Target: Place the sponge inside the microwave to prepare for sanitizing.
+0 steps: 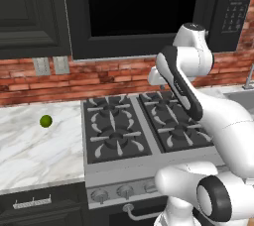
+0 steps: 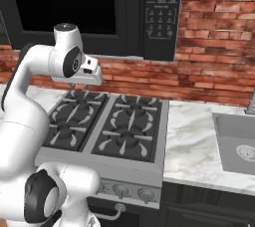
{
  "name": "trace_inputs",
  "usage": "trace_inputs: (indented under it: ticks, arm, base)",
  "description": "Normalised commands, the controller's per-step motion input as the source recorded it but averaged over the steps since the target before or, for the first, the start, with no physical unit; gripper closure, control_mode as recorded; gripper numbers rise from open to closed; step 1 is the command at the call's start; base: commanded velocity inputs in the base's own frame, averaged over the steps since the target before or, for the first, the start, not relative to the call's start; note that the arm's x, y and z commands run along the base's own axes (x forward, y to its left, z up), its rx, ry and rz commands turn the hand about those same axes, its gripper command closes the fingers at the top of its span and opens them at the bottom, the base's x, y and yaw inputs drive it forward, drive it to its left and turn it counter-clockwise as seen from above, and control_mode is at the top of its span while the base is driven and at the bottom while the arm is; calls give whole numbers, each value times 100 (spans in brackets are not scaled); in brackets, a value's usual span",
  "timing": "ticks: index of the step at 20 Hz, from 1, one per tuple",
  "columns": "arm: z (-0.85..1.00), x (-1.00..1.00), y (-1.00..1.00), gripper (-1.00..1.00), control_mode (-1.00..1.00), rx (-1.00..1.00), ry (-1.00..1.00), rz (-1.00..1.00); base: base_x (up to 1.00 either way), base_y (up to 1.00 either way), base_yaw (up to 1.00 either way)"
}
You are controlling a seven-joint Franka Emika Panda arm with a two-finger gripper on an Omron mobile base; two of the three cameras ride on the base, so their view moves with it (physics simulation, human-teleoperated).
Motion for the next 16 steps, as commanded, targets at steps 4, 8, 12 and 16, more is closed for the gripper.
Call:
trace_inputs:
  ticks: [4,8,12,16]
  arm:
    - [0,-8,0,-100,-100,0,-2,0]
    - [7,-25,-5,-100,-100,0,-14,-4]
    - [28,-57,-5,-100,-100,3,-24,-12]
    - [45,-64,-31,-100,-100,3,-30,-16]
  base:
    - [0,0,0]
    - [0,0,0]
    - [0,0,0]
    - [0,0,0]
